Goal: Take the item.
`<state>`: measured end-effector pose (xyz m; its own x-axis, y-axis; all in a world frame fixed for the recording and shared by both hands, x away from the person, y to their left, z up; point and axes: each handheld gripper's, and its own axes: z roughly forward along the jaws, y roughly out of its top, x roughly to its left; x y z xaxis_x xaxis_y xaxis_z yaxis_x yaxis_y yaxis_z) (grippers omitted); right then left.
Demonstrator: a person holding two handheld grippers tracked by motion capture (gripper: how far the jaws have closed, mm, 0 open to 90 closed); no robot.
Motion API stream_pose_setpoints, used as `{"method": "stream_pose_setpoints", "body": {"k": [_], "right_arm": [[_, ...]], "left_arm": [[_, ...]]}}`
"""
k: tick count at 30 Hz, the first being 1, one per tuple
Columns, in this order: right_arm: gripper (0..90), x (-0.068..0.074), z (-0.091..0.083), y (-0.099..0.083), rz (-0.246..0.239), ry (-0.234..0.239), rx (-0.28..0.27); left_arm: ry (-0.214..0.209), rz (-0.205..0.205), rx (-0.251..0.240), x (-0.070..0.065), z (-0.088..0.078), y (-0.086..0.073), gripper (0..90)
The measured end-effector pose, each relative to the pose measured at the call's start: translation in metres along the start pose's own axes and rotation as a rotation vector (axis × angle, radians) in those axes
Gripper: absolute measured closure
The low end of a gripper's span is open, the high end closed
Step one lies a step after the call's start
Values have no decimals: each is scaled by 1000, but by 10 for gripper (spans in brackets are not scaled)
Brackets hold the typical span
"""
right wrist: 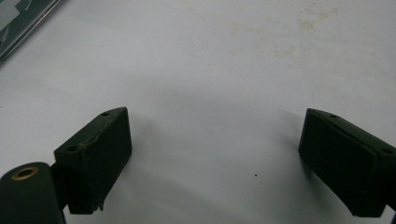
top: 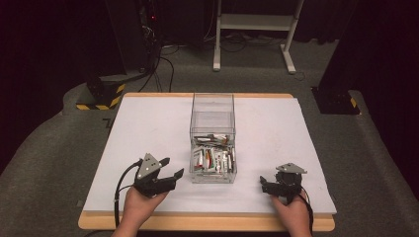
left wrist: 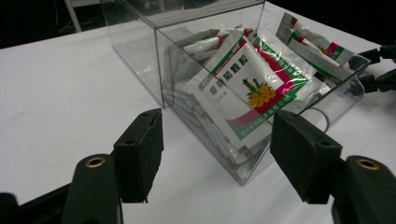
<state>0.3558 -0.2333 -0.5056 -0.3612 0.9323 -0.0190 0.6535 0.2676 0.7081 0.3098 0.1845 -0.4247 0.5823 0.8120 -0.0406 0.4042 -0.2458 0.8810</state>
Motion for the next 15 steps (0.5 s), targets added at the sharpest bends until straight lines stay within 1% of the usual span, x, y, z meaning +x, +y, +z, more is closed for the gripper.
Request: {"method": "stream_pose_setpoints", "body": {"k": [5, 11, 15], "right_arm": [[95, 0, 0, 0, 0, 0, 0], [96, 0, 0, 0, -3, -1, -3], [96, 0, 0, 0, -3, -2, -4]], "left_arm": [[-12, 6, -10, -5, 2, 6, 357], [-31, 23, -7, -12, 9, 12, 365], [-35, 32, -7, -16, 11, 18, 366]]}}
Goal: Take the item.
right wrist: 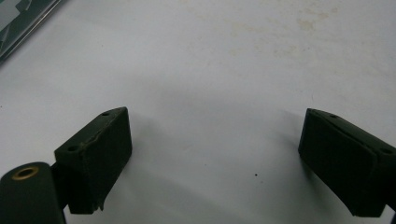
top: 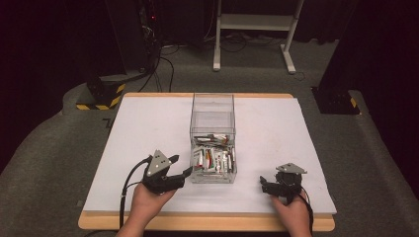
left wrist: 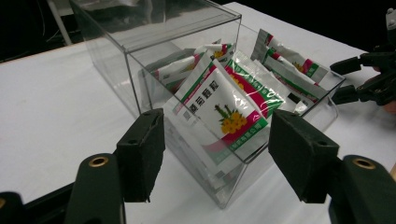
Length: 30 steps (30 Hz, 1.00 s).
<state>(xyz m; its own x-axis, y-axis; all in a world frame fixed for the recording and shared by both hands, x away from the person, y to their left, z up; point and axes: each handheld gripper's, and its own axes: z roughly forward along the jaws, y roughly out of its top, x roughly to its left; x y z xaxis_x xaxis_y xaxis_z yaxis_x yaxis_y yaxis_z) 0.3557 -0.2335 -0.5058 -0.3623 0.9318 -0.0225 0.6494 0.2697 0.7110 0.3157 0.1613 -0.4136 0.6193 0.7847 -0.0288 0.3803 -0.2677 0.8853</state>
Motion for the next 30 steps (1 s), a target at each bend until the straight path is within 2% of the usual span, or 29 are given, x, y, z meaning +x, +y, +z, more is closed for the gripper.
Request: {"method": "stream_pose_setpoints", "body": {"k": [10, 21, 30], "right_arm": [[96, 0, 0, 0, 1, 1, 1], [97, 0, 0, 0, 0, 0, -1], [97, 0, 0, 0, 1, 0, 0]], "left_arm": [[-6, 13, -4, -6, 7, 13, 375], [-14, 27, 17, -16, 23, 20, 402], [4, 30, 27, -19, 36, 25, 425]]}}
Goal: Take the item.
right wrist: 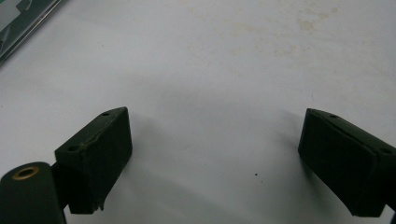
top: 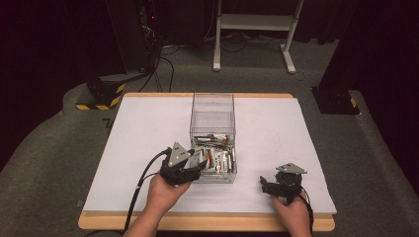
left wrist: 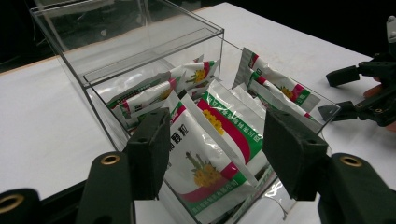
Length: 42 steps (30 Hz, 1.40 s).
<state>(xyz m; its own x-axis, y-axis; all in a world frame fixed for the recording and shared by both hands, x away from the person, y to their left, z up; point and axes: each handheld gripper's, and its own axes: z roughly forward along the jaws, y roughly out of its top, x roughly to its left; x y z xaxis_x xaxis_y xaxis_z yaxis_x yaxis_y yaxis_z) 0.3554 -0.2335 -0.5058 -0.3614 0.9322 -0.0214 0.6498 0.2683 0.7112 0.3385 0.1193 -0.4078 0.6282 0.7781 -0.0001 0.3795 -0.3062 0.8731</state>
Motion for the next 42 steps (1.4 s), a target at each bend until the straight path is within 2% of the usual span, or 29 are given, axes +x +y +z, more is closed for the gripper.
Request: {"method": "stream_pose_setpoints", "body": {"k": [11, 17, 21, 30, 42], "right_arm": [[98, 0, 0, 0, 3, 1, 1], [98, 0, 0, 0, 3, 1, 0], [98, 0, 0, 0, 2, 1, 0], [99, 0, 0, 0, 3, 2, 1], [100, 0, -1, 0, 3, 1, 0]], "left_arm": [[56, 10, 37, -2, 14, -1, 518], [70, 15, 68, -1, 20, -5, 551], [64, 5, 79, 0, 23, -8, 566], [46, -44, 49, 5, 19, -14, 654], [67, -81, -6, 9, 10, -20, 786]]}}
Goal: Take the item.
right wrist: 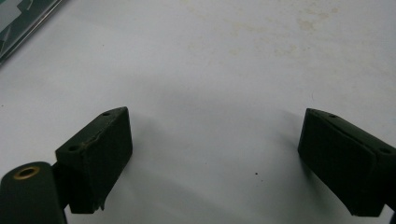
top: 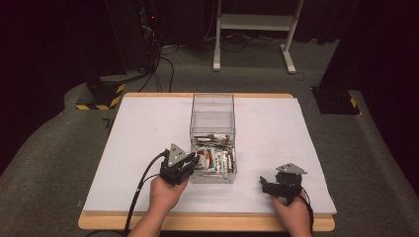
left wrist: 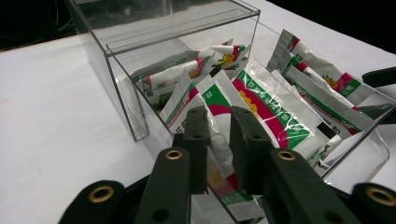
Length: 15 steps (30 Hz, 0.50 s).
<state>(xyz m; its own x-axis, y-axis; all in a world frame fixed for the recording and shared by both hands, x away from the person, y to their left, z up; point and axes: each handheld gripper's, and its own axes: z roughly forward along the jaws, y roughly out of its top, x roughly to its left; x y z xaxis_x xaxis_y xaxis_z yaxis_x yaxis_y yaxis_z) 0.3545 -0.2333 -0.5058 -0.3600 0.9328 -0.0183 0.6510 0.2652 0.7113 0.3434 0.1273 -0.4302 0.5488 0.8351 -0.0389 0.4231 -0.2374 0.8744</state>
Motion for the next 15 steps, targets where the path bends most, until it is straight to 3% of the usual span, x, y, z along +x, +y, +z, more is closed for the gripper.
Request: {"method": "stream_pose_setpoints", "body": {"k": [9, 15], "right_arm": [[101, 0, 0, 0, -4, 0, -3], [102, 0, 0, -1, -3, 0, -5]], "left_arm": [[4, -31, -28, 4, -3, -5, 884], [0, -36, -36, 5, -4, -6, 891]]}}
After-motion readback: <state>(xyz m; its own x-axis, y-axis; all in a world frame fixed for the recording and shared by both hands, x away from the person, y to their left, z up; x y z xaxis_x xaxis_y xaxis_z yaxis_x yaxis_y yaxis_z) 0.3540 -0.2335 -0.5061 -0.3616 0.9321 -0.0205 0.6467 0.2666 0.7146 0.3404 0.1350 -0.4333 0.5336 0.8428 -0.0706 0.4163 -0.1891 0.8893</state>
